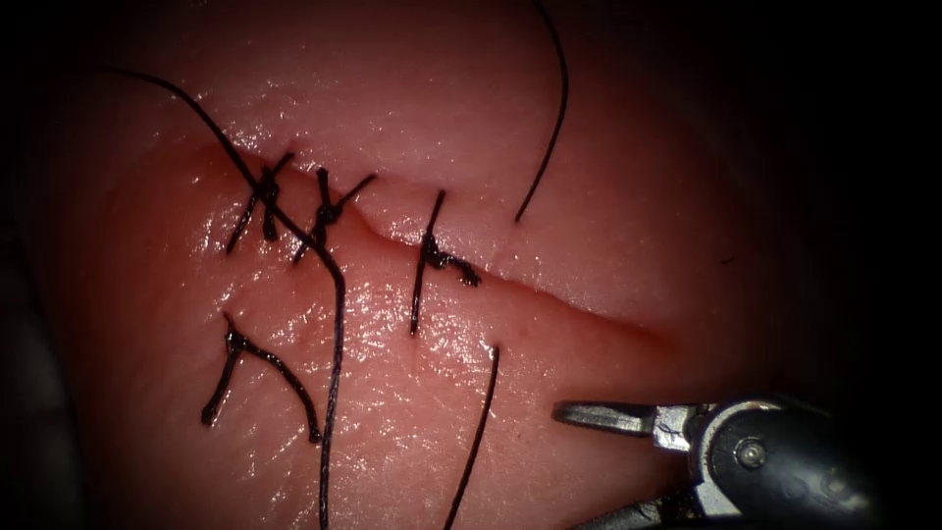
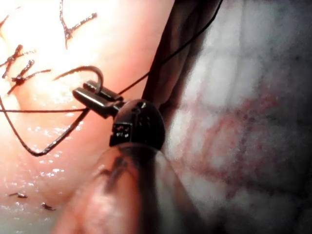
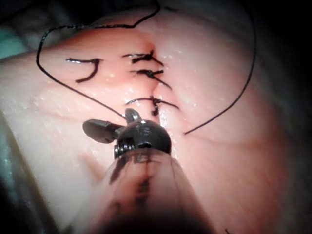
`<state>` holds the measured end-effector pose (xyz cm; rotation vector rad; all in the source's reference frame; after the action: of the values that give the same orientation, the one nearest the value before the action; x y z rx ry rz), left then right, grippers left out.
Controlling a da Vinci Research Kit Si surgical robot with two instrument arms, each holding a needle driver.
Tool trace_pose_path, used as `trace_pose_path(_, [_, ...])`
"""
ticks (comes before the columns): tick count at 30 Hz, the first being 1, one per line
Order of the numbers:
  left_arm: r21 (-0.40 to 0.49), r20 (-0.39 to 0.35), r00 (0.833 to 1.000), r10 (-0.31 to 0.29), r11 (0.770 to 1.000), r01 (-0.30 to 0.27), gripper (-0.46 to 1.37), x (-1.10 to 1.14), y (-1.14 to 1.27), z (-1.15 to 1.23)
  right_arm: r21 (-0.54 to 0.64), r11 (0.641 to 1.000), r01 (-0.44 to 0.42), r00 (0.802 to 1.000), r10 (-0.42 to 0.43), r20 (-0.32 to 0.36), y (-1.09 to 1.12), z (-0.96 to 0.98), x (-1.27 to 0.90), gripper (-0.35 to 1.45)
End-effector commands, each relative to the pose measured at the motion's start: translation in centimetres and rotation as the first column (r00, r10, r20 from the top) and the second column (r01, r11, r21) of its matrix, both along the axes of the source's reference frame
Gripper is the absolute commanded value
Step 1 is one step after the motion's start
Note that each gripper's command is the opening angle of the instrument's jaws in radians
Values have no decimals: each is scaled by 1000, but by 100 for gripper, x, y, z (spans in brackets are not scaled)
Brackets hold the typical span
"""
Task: Wound Closure
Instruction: Use the right gripper to pull the suture through the cut until a short tail remains on top
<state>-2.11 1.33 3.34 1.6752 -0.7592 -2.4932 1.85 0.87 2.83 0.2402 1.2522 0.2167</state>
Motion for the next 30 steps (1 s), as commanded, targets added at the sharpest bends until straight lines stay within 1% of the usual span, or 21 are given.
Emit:
trace_pose_path(1, [4, 1, 1000, 14, 1000, -14, -35, -2, -1, 1, -30, 1000, -2, 1000, 2, -11, 2, 8, 2, 111])
trace_pose_path(5, [5, 0, 1000, 17, 1000, -17, -35, -6, -2, 0, -82, 996, -23, 999, 21, -29, 8, 26, 14, 115])
trace_pose_path(7, [5, 0, 1000, 17, 1000, -17, -35, -7, -3, 0, -98, 995, -27, 999, 24, -28, 9, 33, 21, 118])
trace_pose_path(11, [5, 0, 1000, 16, 1000, -16, -35, -7, -3, 0, -117, 993, -27, 999, 24, -25, 8, 47, 34, 112])
trace_pose_path(13, [5, 0, 1000, 16, 1000, -16, -35, -7, -3, 0, -122, 992, -34, 999, 31, -28, 9, 54, 38, 110])
trace_pose_path(14, [5, 0, 1000, 16, 1000, -16, -35, -7, -3, 0, -122, 992, -34, 999, 31, -28, 9, 54, 38, 110])
trace_pose_path(16, [5, 0, 1000, 16, 1000, -16, -35, -7, -3, 0, -125, 991, -39, 999, 36, -27, 11, 60, 41, 96])
trace_pose_path(17, [5, 0, 1000, 16, 1000, -16, -35, -7, -3, 0, -125, 991, -40, 999, 37, -27, 12, 61, 41, 93])
trace_pose_path(18, [5, -1, 1000, 16, 1000, -16, -35, -8, -3, 0, -126, 991, -41, 999, 38, -26, 12, 63, 42, 68])
trace_pose_path(19, [5, -1, 1000, 15, 1000, -15, -35, -8, -3, 0, -127, 991, -41, 999, 38, -26, 13, 65, 43, 11])
trace_pose_path(20, [5, -1, 1000, 15, 1000, -15, -35, -8, -3, 0, -127, 991, -41, 999, 38, -26, 14, 66, 43, -31])
trace_pose_path(21, [4, -1, 1000, 15, 1000, -15, -35, -8, -4, 0, -133, 990, -39, 999, 36, -26, 14, 67, 43, -35])
trace_pose_path(23, [4, -1, 1000, 15, 1000, -15, -35, -8, -4, 0, -126, 991, -34, 999, 32, -20, 15, 68, 41, -35])
trace_pose_path(25, [4, -1, 1000, 15, 1000, -15, -35, -8, -4, 0, -125, 992, -25, 1000, 25, -2, 14, 67, 36, -35])
trace_pose_path(27, [4, 0, 1000, 17, 1000, -17, -35, -9, -4, 1, -124, 992, -17, 1000, 17, 0, 13, 66, 30, -35])
trace_pose_path(30, [4, 0, 1000, 16, 1000, -16, -35, -10, -4, 1, -121, 993, 4, 1000, -3, 8, 6, 60, 22, -35])
